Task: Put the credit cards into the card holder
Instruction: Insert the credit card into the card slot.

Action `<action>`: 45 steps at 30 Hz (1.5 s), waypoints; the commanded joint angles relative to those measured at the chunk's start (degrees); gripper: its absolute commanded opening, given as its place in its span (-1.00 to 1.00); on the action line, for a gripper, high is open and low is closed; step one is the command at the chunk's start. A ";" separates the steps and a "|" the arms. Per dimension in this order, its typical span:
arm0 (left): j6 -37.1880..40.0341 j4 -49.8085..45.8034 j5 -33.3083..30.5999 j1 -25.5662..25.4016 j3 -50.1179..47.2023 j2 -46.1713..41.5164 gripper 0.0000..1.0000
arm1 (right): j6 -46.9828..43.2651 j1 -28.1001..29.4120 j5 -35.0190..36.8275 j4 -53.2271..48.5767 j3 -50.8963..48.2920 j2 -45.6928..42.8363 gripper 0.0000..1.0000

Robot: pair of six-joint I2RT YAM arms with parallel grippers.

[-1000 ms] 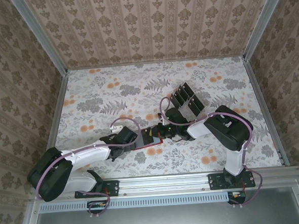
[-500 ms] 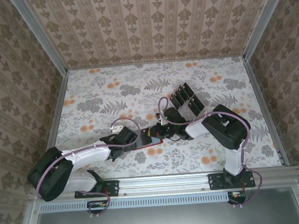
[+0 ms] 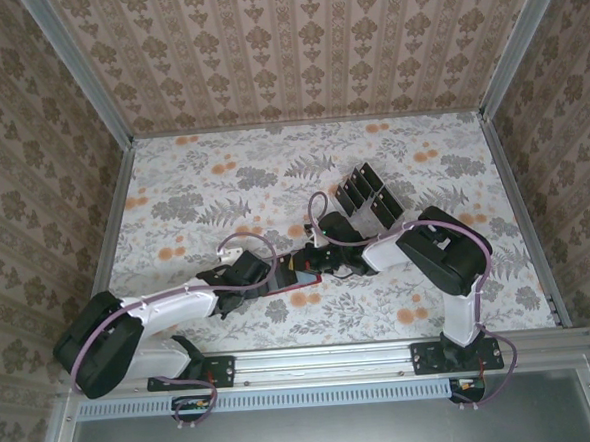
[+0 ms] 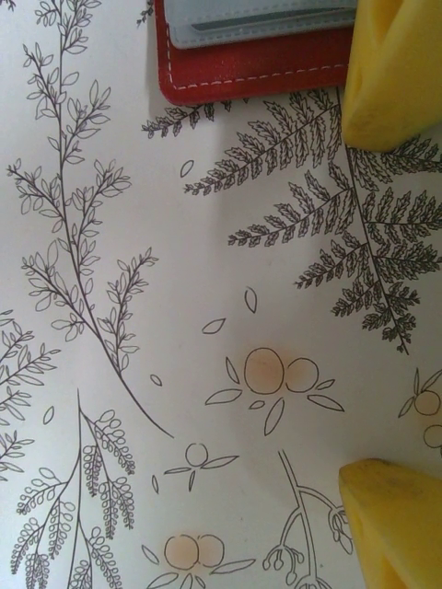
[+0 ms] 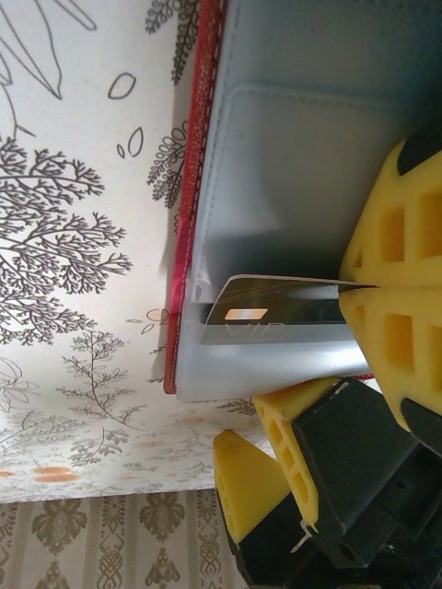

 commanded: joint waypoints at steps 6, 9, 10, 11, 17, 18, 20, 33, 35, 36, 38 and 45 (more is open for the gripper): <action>2.03 -4.91 1.58 2.81 -0.11 -5.66 1.00 | -4.00 0.81 5.79 -18.48 2.87 -2.44 -0.58; 3.19 -5.54 2.18 4.51 0.06 -7.45 0.99 | -5.53 0.85 6.77 -21.90 4.47 -3.59 -0.31; 3.54 -5.68 2.51 4.96 0.08 -7.74 1.00 | -6.04 0.73 7.05 -23.30 5.08 -4.01 -0.23; 3.84 -5.69 2.74 5.37 0.04 -7.86 1.00 | -6.45 0.83 7.29 -24.34 5.57 -4.37 -0.18; 4.54 -5.01 3.64 6.68 -0.18 -7.47 1.00 | -9.62 0.86 10.75 -32.32 9.47 -6.98 -0.06; 4.63 -4.76 3.85 6.73 -0.18 -7.28 1.00 | -10.23 0.79 11.38 -33.78 10.12 -7.23 -0.06; 4.89 -3.99 4.16 6.75 -0.27 -6.85 0.99 | -11.16 0.86 12.29 -35.73 11.09 -7.56 -0.06; 6.60 -0.51 6.62 6.59 0.94 -4.07 0.99 | -16.39 0.99 18.83 -45.05 15.46 -9.01 -0.10; 6.75 -0.23 6.70 6.42 1.23 -3.82 0.99 | -17.22 1.15 20.21 -46.74 16.46 -8.73 -0.23; 6.77 -0.15 6.71 6.29 1.38 -3.65 0.99 | -17.69 1.35 20.85 -47.62 17.10 -8.49 -0.26; 6.78 0.05 6.71 6.20 1.62 -3.02 0.99 | -18.31 1.61 21.79 -48.75 17.94 -7.97 -0.38; 6.71 1.54 6.80 5.54 2.33 0.03 0.99 | -18.96 2.29 23.35 -49.89 19.55 -5.40 -0.75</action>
